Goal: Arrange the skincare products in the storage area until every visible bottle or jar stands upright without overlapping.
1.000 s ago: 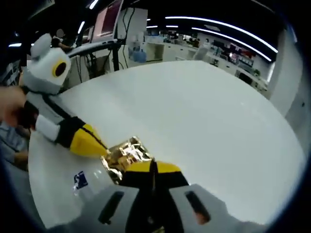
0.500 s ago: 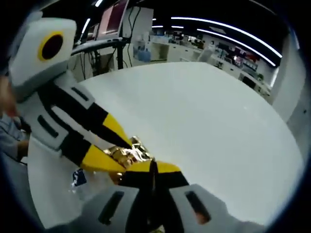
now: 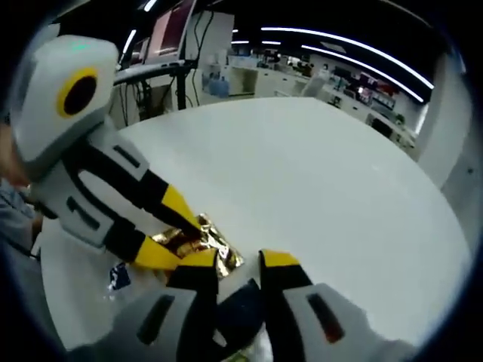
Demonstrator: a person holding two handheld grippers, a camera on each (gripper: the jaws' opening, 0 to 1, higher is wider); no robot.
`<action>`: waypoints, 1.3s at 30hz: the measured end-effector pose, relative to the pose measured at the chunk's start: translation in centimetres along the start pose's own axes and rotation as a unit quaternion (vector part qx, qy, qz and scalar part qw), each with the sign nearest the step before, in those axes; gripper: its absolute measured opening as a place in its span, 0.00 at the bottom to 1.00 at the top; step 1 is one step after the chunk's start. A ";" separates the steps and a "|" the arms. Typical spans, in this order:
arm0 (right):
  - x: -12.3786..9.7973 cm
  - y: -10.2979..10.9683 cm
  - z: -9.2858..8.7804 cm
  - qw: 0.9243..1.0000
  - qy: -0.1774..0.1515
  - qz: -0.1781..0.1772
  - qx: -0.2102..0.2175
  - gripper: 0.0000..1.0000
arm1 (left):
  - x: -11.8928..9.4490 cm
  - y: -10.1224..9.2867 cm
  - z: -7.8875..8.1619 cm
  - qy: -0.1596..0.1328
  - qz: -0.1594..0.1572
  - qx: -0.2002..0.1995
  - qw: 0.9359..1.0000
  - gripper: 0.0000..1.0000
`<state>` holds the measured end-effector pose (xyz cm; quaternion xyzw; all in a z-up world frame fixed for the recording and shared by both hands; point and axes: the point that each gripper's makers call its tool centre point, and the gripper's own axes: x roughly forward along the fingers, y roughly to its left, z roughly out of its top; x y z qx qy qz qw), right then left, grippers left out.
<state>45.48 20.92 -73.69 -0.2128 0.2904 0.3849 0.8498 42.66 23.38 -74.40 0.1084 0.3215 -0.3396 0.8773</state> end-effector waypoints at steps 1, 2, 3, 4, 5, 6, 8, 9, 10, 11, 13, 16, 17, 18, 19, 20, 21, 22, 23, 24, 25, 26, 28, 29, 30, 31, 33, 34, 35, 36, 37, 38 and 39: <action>-0.2 -0.1 0.1 1.000 -0.002 -0.001 -0.001 0.22 | 0.0 0.0 0.0 0.000 0.000 0.000 1.000 0.17; -0.3 -0.2 0.2 1.000 -0.004 -0.002 -0.001 0.22 | 0.0 0.0 0.0 0.000 0.001 0.000 1.000 0.17; -0.5 -0.3 0.3 1.000 -0.007 -0.003 -0.003 0.22 | 0.0 0.0 0.0 0.000 0.001 0.000 1.000 0.17; -0.6 -0.3 0.4 1.000 -0.008 -0.004 -0.003 0.22 | 0.0 0.1 0.0 0.001 0.003 0.000 1.000 0.17; -0.7 -0.3 0.5 1.000 -0.010 -0.005 -0.005 0.22 | 0.0 0.1 0.0 0.001 0.003 0.000 1.000 0.17; -0.8 -0.4 0.6 1.000 -0.011 -0.005 -0.006 0.22 | 0.0 0.1 0.0 0.001 0.004 -0.001 1.000 0.17; -1.1 -0.4 0.7 1.000 -0.013 -0.006 -0.005 0.23 | -0.1 0.1 0.0 0.002 0.005 0.000 1.000 0.17; -1.2 -0.4 0.7 1.000 -0.014 -0.007 -0.005 0.23 | -0.1 0.1 0.1 0.002 0.005 0.000 1.000 0.17; -1.3 -0.4 0.7 1.000 -0.014 -0.006 -0.004 0.23 | -0.1 0.1 0.0 0.003 0.006 -0.001 1.000 0.17; -1.4 -0.3 0.8 1.000 -0.014 -0.005 -0.002 0.24 | -0.1 0.1 0.1 0.003 0.006 0.000 1.000 0.18; -1.7 -0.3 0.8 1.000 -0.014 -0.006 -0.001 0.24 | -0.1 0.1 0.1 0.004 0.007 0.001 1.000 0.18; -2.4 -0.3 0.9 1.000 -0.017 -0.005 -0.003 0.24 | -0.1 0.1 0.1 0.004 0.009 -0.001 1.000 0.18; -2.5 -0.3 1.0 1.000 -0.018 -0.005 -0.002 0.25 | -0.1 0.1 0.1 0.004 0.009 -0.001 1.000 0.18; -2.8 -0.4 1.0 1.000 -0.018 -0.005 0.004 0.25 | -0.1 0.1 0.1 0.004 0.010 -0.001 1.000 0.18; -2.9 -0.5 1.0 1.000 -0.019 -0.006 0.009 0.25 | -0.2 0.1 0.1 0.004 0.009 -0.002 1.000 0.18; -3.2 -0.6 1.0 1.000 -0.021 -0.006 0.016 0.26 | -0.2 0.0 0.1 0.004 0.009 -0.003 1.000 0.18; -3.3 -0.6 1.0 1.000 -0.022 -0.005 0.019 0.27 | -0.2 0.0 0.2 0.004 0.009 -0.002 1.000 0.19; -3.6 -0.7 1.0 0.999 -0.023 -0.004 0.023 0.28 | -0.2 0.0 0.2 0.004 0.010 -0.002 1.000 0.19; -3.7 -0.7 1.0 0.999 -0.024 -0.005 0.024 0.29 | -0.2 -0.1 0.3 0.003 0.009 -0.003 1.000 0.19; -4.0 -0.7 1.0 0.999 -0.026 -0.006 0.022 0.30 | -0.3 -0.1 0.4 0.002 0.009 -0.003 1.000 0.19; -4.0 -0.7 1.0 0.999 -0.026 -0.006 0.021 0.30 | -0.3 -0.2 0.5 0.001 0.009 -0.003 1.000 0.19; -4.2 -0.7 0.9 0.999 -0.026 -0.005 0.022 0.31 | -0.4 -0.2 0.6 0.001 0.010 -0.002 1.000 0.20; -4.5 -0.6 0.9 0.999 -0.028 -0.002 0.027 0.33 | -0.5 -0.2 0.8 0.000 0.010 -0.002 1.000 0.20; -4.7 -0.6 0.9 0.999 -0.029 -0.001 0.030 0.34 | -0.6 -0.2 0.8 0.000 0.010 -0.002 1.000 0.21; -4.8 -0.6 0.8 0.999 -0.030 -0.001 0.031 0.35 | -0.7 -0.3 0.9 0.000 0.011 -0.002 1.000 0.22; -5.0 -0.5 0.8 0.999 -0.032 0.001 0.032 0.36 | -0.8 -0.3 1.0 0.001 0.012 -0.002 1.000 0.23; -5.5 -0.3 0.9 0.999 -0.035 0.001 0.036 0.37 | -1.0 -0.4 1.2 0.001 0.012 -0.002 1.000 0.25; -5.7 -0.2 0.9 0.999 -0.038 0.003 0.036 0.38 | -1.1 -0.4 1.2 0.001 0.012 -0.002 1.000 0.25; -6.0 -0.1 1.0 0.998 -0.041 0.003 0.038 0.39 | -1.2 -0.5 1.3 0.002 0.014 -0.002 1.000 0.27; -6.2 0.0 1.0 0.998 -0.043 0.005 0.039 0.40 | -1.2 -0.5 1.3 0.002 0.014 -0.002 1.000 0.29; -6.5 0.2 1.0 0.998 -0.046 0.007 0.040 0.41 | -1.4 -0.6 1.4 0.002 0.015 -0.003 1.000 0.29; -6.7 0.4 1.0 0.998 -0.048 0.009 0.039 0.42 | -1.5 -0.7 1.5 0.001 0.015 -0.004 1.000 0.30; -7.0 0.5 1.0 0.998 -0.049 0.010 0.038 0.43 | -1.6 -0.9 1.6 0.001 0.016 -0.005 1.000 0.31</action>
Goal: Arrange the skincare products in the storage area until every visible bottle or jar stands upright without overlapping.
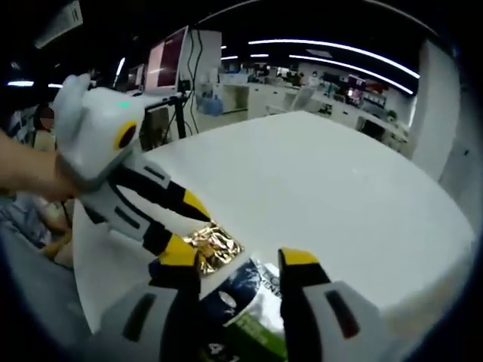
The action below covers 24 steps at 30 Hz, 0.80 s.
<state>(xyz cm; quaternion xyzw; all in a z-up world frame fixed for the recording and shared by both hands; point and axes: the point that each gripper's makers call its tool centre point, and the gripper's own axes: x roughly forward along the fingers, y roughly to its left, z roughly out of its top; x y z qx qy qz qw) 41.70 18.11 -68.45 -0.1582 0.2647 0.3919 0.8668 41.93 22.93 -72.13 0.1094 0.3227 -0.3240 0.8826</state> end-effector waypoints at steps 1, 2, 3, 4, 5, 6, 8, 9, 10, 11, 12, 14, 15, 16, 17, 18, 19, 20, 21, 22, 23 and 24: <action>-0.2 0.1 0.0 1.000 -0.002 0.002 0.000 0.44 | -0.1 -0.1 0.1 0.000 0.001 0.000 1.000 0.31; -0.6 0.3 0.0 1.000 -0.005 0.005 0.001 0.45 | -0.4 -0.4 0.2 -0.001 0.001 -0.001 1.000 0.32; -0.9 0.5 0.1 1.000 -0.007 0.006 0.001 0.46 | -0.5 -0.5 0.2 -0.001 0.001 -0.001 1.000 0.33; -1.0 0.5 0.0 1.000 -0.010 0.006 0.000 0.48 | -0.8 -0.8 0.3 0.000 0.000 -0.002 1.000 0.34; -1.3 0.6 0.0 1.000 -0.012 0.008 -0.002 0.49 | -0.9 -1.0 0.3 0.000 0.000 -0.002 1.000 0.35; -1.6 0.7 0.0 1.000 -0.013 0.008 -0.002 0.50 | -1.2 -1.2 0.4 0.000 0.000 -0.002 1.000 0.36; -2.5 0.9 0.3 1.000 -0.023 0.010 0.006 0.53 | -1.7 -1.5 0.4 -0.001 0.001 -0.002 1.000 0.36; -3.0 1.2 0.5 0.999 -0.028 0.012 0.010 0.55 | -1.8 -1.7 0.4 0.000 0.000 -0.003 1.000 0.36; -3.4 1.3 0.5 0.999 -0.031 0.013 0.011 0.57 | -2.0 -1.9 0.3 0.002 -0.001 -0.002 1.000 0.37; -3.9 1.5 0.6 0.999 -0.035 0.014 0.011 0.58 | -2.2 -2.1 0.3 0.004 0.000 0.002 1.000 0.38; -4.3 1.7 0.6 0.999 -0.036 0.015 0.011 0.59 | -2.3 -2.2 0.3 0.004 0.001 0.003 1.000 0.40; -5.2 2.1 0.5 0.999 -0.041 0.017 0.011 0.61 | -2.8 -2.5 0.5 0.003 0.001 0.002 1.000 0.42; -5.5 2.2 0.4 0.999 -0.042 0.018 0.012 0.62 | -3.1 -2.8 0.6 0.002 0.002 0.000 1.000 0.43; -6.0 2.4 0.3 0.999 -0.044 0.017 0.011 0.63 | -3.3 -2.9 0.6 0.002 0.002 0.000 1.000 0.44; -6.4 2.4 0.2 0.999 -0.045 0.017 0.010 0.64 | -3.5 -3.2 0.7 0.001 0.003 0.001 1.000 0.44; -6.9 2.6 0.1 0.999 -0.046 0.017 0.011 0.65 | -3.7 -3.4 0.7 0.001 0.003 0.001 1.000 0.46; -7.2 2.6 0.0 0.999 -0.047 0.017 0.013 0.66 | -3.9 -3.7 0.8 0.000 0.003 0.001 1.000 0.46; -7.7 2.7 -0.1 0.999 -0.048 0.017 0.015 0.67 | -4.1 -3.9 0.8 -0.001 0.003 0.001 1.000 0.47; -7.9 2.7 -0.1 0.999 -0.049 0.016 0.015 0.67 | -4.2 -4.1 0.9 -0.002 0.003 0.002 1.000 0.47; -8.4 2.7 -0.2 0.998 -0.053 0.016 0.015 0.68 | -4.4 -4.4 0.9 -0.003 0.004 0.001 1.000 0.48; -8.7 2.7 -0.3 0.998 -0.055 0.016 0.016 0.69 | -4.5 -4.6 0.9 -0.004 0.004 0.000 1.000 0.48; -9.1 2.6 -0.5 0.998 -0.055 0.015 0.018 0.71 | -4.7 -4.8 0.9 -0.004 0.006 -0.001 1.000 0.50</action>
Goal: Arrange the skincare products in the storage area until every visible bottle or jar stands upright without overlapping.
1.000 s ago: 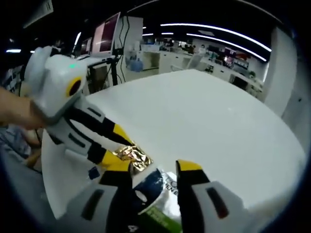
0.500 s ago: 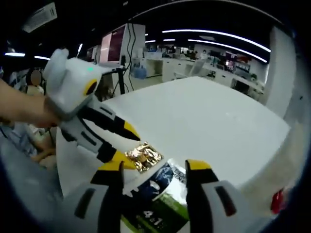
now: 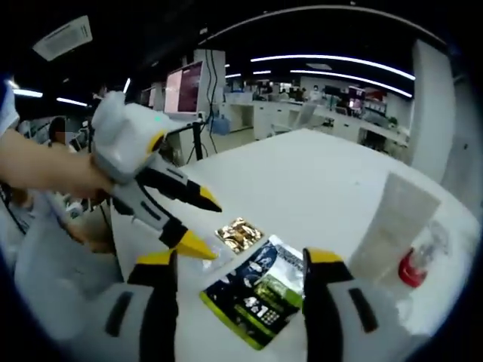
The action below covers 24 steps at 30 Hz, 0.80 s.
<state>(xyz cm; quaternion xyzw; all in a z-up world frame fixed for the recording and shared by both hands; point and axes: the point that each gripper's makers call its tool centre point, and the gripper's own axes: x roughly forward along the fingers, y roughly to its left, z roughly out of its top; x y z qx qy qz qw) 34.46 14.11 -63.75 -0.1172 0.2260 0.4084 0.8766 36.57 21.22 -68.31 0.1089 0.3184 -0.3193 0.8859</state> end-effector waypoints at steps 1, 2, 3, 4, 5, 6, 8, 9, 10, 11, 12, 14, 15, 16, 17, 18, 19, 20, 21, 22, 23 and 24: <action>-0.3 0.0 -0.1 1.000 0.001 -0.001 0.000 0.73 | -0.1 -0.1 0.0 0.000 0.002 -0.001 1.000 0.51; -0.9 -0.1 -0.2 1.000 0.001 -0.004 0.000 0.73 | -0.3 -0.3 0.0 0.000 0.003 -0.003 1.000 0.52; -1.3 -0.1 -0.3 1.000 0.000 -0.005 -0.001 0.74 | -0.4 -0.5 0.1 -0.001 0.004 -0.004 1.000 0.53; -1.9 -0.2 -0.4 1.000 -0.001 -0.006 0.001 0.75 | -0.6 -0.8 0.1 -0.003 0.005 -0.007 1.000 0.53; -2.3 -0.3 -0.5 1.000 -0.002 -0.008 0.002 0.76 | -0.7 -0.9 0.1 -0.003 0.006 -0.008 1.000 0.54; -2.7 -0.3 -0.6 1.000 -0.004 -0.009 0.003 0.76 | -0.8 -1.1 0.1 -0.002 0.007 -0.011 1.000 0.54; -3.5 -0.5 -1.0 1.000 -0.004 -0.012 0.007 0.78 | -1.1 -1.5 0.1 -0.003 0.008 -0.012 1.000 0.55; -4.1 -0.7 -1.3 1.000 -0.002 -0.015 0.010 0.79 | -1.2 -1.7 0.2 -0.004 0.010 -0.012 1.000 0.56; -4.5 -0.8 -1.5 1.000 -0.002 -0.018 0.012 0.80 | -1.5 -1.9 0.3 -0.005 0.011 -0.014 1.000 0.57; -4.9 -0.9 -1.6 1.000 -0.002 -0.021 0.014 0.81 | -1.6 -2.0 0.3 -0.006 0.011 -0.016 1.000 0.58; -5.3 -1.0 -1.8 1.000 -0.002 -0.022 0.016 0.82 | -1.8 -2.2 0.3 -0.006 0.012 -0.017 1.000 0.59; -6.3 -1.3 -2.1 0.999 -0.006 -0.027 0.026 0.84 | -2.2 -2.5 0.3 -0.008 0.015 -0.021 1.000 0.60; -6.8 -1.5 -2.4 0.999 -0.005 -0.029 0.029 0.85 | -2.5 -2.7 0.2 -0.008 0.017 -0.024 1.000 0.62; -7.2 -1.6 -2.6 0.999 -0.005 -0.031 0.032 0.86 | -2.6 -2.9 0.1 -0.008 0.017 -0.027 0.999 0.62; -7.8 -1.9 -3.0 0.999 -0.004 -0.035 0.037 0.87 | -2.9 -3.0 0.0 -0.009 0.019 -0.031 0.999 0.63; -8.1 -2.1 -3.2 0.998 -0.004 -0.037 0.041 0.88 | -3.1 -3.1 -0.1 -0.009 0.020 -0.033 0.999 0.65; -8.7 -2.3 -3.5 0.998 -0.004 -0.041 0.046 0.89 | -3.3 -3.3 -0.4 -0.008 0.021 -0.035 0.999 0.66; -9.1 -2.5 -3.7 0.998 -0.004 -0.044 0.051 0.90 | -3.5 -3.4 -0.5 -0.008 0.022 -0.038 0.999 0.67; -9.7 -2.8 -4.0 0.997 -0.004 -0.049 0.056 0.91 | -3.8 -3.5 -0.8 -0.007 0.024 -0.041 0.999 0.68; -10.1 -3.0 -4.2 0.997 -0.006 -0.052 0.059 0.91 | -3.9 -3.5 -0.9 -0.007 0.025 -0.043 0.999 0.69; -10.4 -3.2 -4.4 0.997 -0.007 -0.054 0.061 0.92 | -4.2 -3.6 -1.1 -0.007 0.027 -0.046 0.999 0.70; -11.0 -3.5 -4.6 0.996 -0.008 -0.058 0.065 0.93 | -4.4 -3.7 -1.2 -0.007 0.028 -0.049 0.998 0.71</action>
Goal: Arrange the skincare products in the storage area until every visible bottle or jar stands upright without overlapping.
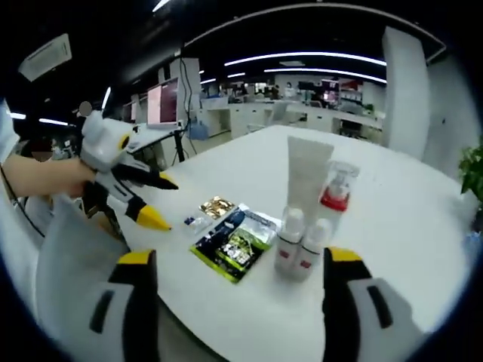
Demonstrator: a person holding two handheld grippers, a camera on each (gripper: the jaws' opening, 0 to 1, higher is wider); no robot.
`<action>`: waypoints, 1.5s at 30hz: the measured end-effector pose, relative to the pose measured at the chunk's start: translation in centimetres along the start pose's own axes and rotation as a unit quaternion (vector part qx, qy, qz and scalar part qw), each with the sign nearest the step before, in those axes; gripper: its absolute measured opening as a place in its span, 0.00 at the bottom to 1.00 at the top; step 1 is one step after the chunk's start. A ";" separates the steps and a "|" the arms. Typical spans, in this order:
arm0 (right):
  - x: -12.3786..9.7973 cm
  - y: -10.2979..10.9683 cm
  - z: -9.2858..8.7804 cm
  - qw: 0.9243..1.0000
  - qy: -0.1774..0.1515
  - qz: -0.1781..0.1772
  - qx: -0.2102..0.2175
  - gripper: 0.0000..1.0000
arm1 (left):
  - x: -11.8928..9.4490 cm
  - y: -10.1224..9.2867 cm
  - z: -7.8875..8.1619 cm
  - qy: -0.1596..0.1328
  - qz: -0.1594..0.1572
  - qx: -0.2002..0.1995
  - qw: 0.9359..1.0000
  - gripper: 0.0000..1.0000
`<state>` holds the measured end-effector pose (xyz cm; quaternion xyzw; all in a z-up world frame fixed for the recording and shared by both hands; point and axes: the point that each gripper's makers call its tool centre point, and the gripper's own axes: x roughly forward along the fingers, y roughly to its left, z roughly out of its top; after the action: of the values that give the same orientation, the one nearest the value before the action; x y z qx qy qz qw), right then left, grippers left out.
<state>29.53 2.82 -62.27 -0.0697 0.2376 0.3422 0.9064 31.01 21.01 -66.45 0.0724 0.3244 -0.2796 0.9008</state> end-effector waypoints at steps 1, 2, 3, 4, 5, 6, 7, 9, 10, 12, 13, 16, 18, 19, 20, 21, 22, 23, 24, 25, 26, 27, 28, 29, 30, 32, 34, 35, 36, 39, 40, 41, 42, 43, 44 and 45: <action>-0.3 -0.3 -0.1 1.000 -0.001 -0.003 0.003 0.94 | -0.3 0.0 -0.2 0.000 0.002 -0.007 1.000 0.73; -0.8 -0.7 -0.4 1.000 -0.001 -0.007 0.008 0.95 | -0.5 0.0 -0.2 -0.001 0.003 -0.011 1.000 0.74; -0.9 -0.8 -0.4 1.000 -0.001 -0.008 0.009 0.96 | -0.8 -0.1 -0.2 -0.003 0.005 -0.015 1.000 0.75; -1.3 -1.2 -0.6 1.000 -0.003 -0.013 0.013 0.96 | -1.1 -0.1 -0.2 -0.006 0.007 -0.021 1.000 0.77; -1.6 -1.4 -0.7 1.000 -0.004 -0.016 0.017 0.97 | -1.4 -0.1 -0.2 -0.008 0.009 -0.026 1.000 0.78; -2.0 -1.8 -0.9 1.000 -0.005 -0.021 0.021 0.98 | -1.7 -0.3 -0.1 -0.014 0.006 -0.035 0.999 0.79; -2.3 -2.0 -1.0 0.999 -0.006 -0.023 0.023 0.98 | -1.9 -0.5 0.0 -0.019 0.003 -0.045 0.999 0.80; -2.9 -2.5 -1.1 0.999 -0.009 -0.031 0.028 0.99 | -2.5 -0.7 0.2 -0.029 0.002 -0.055 0.998 0.87; -3.1 -2.6 -1.1 0.999 -0.010 -0.032 0.030 0.99 | -2.7 -0.7 0.3 -0.034 0.004 -0.057 0.998 0.90; -3.8 -2.8 -1.1 0.999 -0.015 -0.036 0.037 0.99 | -3.3 -1.0 0.4 -0.039 0.005 -0.057 0.998 0.94; -4.2 -2.8 -1.1 0.998 -0.018 -0.038 0.039 0.99 | -3.5 -1.0 0.4 -0.040 0.007 -0.059 0.997 0.94; -5.0 -3.0 -1.2 0.998 -0.022 -0.043 0.046 0.99 | -4.3 -1.2 0.4 -0.049 0.012 -0.064 0.997 0.97; -5.6 -3.2 -1.3 0.997 -0.024 -0.049 0.052 0.99 | -4.6 -1.3 0.2 -0.049 0.015 -0.065 0.997 0.97; -5.8 -3.3 -1.4 0.997 -0.024 -0.051 0.056 0.99 | -4.8 -1.3 0.1 -0.050 0.016 -0.067 0.996 0.97; -6.0 -3.4 -1.5 0.997 -0.025 -0.054 0.058 0.99 | -5.0 -1.4 -0.1 -0.051 0.019 -0.068 0.996 0.97; -6.1 -3.5 -1.6 0.996 -0.025 -0.058 0.058 0.99 | -5.1 -1.3 -0.2 -0.050 0.021 -0.070 0.996 0.97; -6.3 -3.7 -1.7 0.996 -0.026 -0.062 0.059 0.99 | -5.2 -1.3 -0.3 -0.050 0.023 -0.071 0.996 0.97; -6.4 -3.8 -1.7 0.996 -0.026 -0.064 0.059 0.99 | -5.4 -1.2 -0.5 -0.049 0.027 -0.074 0.996 0.97; -6.5 -3.9 -1.7 0.996 -0.028 -0.067 0.060 0.99 | -5.5 -1.1 -0.6 -0.049 0.029 -0.076 0.995 0.97; -6.6 -4.0 -1.7 0.995 -0.031 -0.070 0.062 0.99 | -5.6 -1.1 -0.7 -0.048 0.031 -0.078 0.995 0.97; -6.7 -4.1 -1.7 0.995 -0.033 -0.071 0.065 0.99 | -5.7 -1.1 -0.7 -0.047 0.033 -0.077 0.995 0.97; -6.7 -4.1 -1.7 0.995 -0.035 -0.070 0.067 0.99 | -5.8 -1.1 -0.8 -0.046 0.035 -0.076 0.995 0.97; -6.7 -4.1 -1.7 0.995 -0.035 -0.071 0.067 0.99 | -5.9 -1.0 -0.8 -0.046 0.036 -0.077 0.995 0.97; -6.7 -4.1 -1.8 0.995 -0.034 -0.070 0.068 0.99 | -5.9 -1.1 -0.9 -0.045 0.036 -0.077 0.995 0.97; -6.6 -4.1 -1.8 0.995 -0.035 -0.069 0.068 0.99 | -5.9 -1.1 -0.9 -0.045 0.036 -0.077 0.995 0.97; -6.6 -4.0 -1.9 0.995 -0.034 -0.067 0.069 0.99 | -6.0 -1.2 -0.9 -0.044 0.038 -0.076 0.995 0.97; -6.6 -3.9 -1.9 0.995 -0.033 -0.066 0.070 0.99 | -6.0 -1.3 -0.9 -0.045 0.037 -0.077 0.995 0.97; -6.6 -3.8 -2.0 0.995 -0.033 -0.065 0.072 0.99 | -5.9 -1.4 -0.9 -0.045 0.036 -0.078 0.995 0.97; -6.5 -3.8 -2.1 0.995 -0.032 -0.065 0.072 0.99 | -5.9 -1.5 -0.9 -0.044 0.036 -0.077 0.995 0.97; -6.5 -3.7 -2.1 0.995 -0.032 -0.064 0.072 0.99 | -5.9 -1.7 -1.0 -0.042 0.035 -0.074 0.996 0.97; -6.5 -3.7 -2.1 0.995 -0.032 -0.064 0.073 0.99 | -6.0 -1.7 -1.0 -0.042 0.035 -0.074 0.996 0.97; -6.5 -3.7 -2.2 0.995 -0.032 -0.064 0.073 0.99 | -6.0 -1.7 -1.0 -0.042 0.035 -0.075 0.996 0.97; -6.5 -3.8 -2.2 0.995 -0.032 -0.064 0.074 0.99 | -6.0 -1.7 -1.0 -0.041 0.035 -0.074 0.996 0.97; -6.5 -3.8 -2.2 0.995 -0.033 -0.064 0.074 0.99 | -6.0 -1.7 -0.9 -0.041 0.036 -0.074 0.996 0.97; -6.5 -3.8 -2.2 0.995 -0.032 -0.064 0.075 0.99 | -6.0 -1.7 -0.9 -0.041 0.036 -0.074 0.996 0.97; -6.5 -3.7 -2.3 0.995 -0.030 -0.064 0.075 0.99 | -6.0 -1.7 -0.9 -0.042 0.036 -0.074 0.996 0.97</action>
<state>26.88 -4.48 -61.35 -0.0063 0.2299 0.2668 0.9359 25.80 22.67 -63.28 0.0049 0.3032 -0.2252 0.9259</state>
